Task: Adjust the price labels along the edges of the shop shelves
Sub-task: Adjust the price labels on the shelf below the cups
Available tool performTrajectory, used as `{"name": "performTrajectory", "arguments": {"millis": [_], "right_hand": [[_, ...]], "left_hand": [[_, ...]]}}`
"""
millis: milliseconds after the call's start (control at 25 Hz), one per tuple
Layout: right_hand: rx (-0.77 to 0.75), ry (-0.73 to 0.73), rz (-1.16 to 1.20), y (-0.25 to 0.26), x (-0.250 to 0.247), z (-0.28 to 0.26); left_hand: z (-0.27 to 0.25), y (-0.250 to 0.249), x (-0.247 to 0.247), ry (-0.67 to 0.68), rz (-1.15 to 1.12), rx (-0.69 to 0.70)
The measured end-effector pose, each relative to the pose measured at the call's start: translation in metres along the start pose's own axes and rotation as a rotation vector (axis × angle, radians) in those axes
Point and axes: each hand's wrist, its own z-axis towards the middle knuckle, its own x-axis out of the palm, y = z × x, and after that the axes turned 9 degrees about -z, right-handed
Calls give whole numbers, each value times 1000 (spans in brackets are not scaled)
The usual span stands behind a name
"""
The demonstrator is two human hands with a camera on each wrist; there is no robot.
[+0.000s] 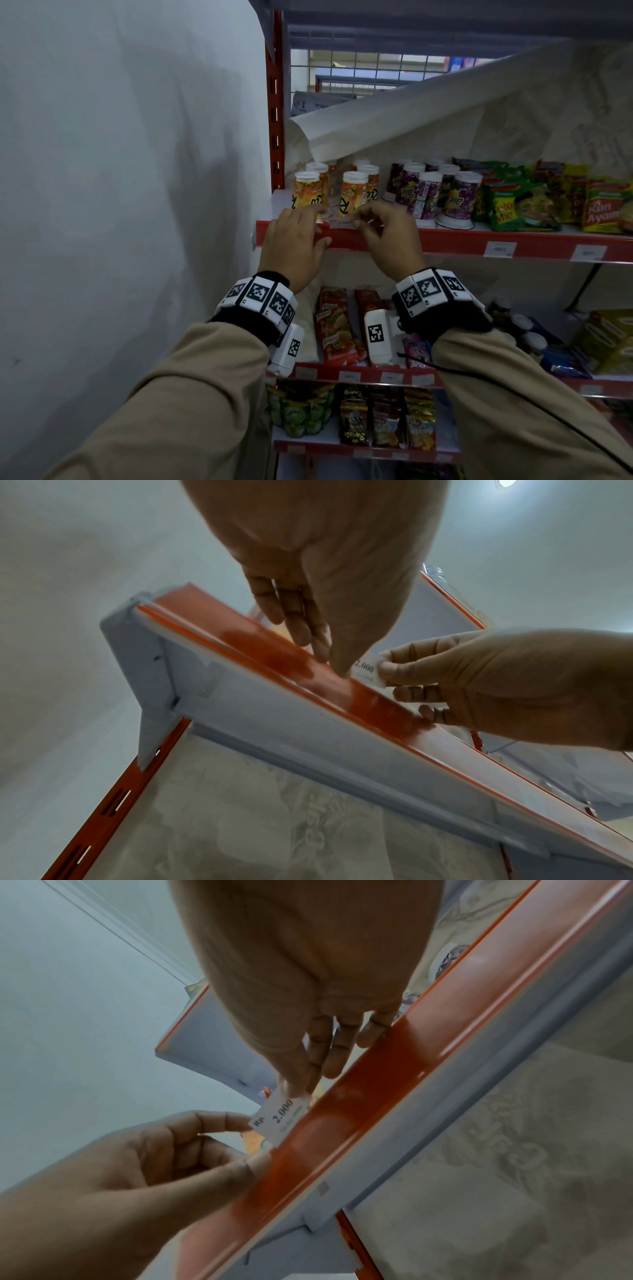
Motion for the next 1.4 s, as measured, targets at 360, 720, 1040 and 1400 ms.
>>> {"name": "performTrajectory", "arguments": {"millis": [360,720,1040,1400], "right_hand": [[-94,153,-239,0,-6,-1],[-121,279,-462,5,-11,3],[-140,246,-484,2,-10,-1],[-201,184,-282,-8,-22,-3]], "left_hand": [[8,2,0,102,146,33],[12,9,-3,175,103,62],[16,11,-3,183,199,99],[16,4,-6,153,180,121]]}}
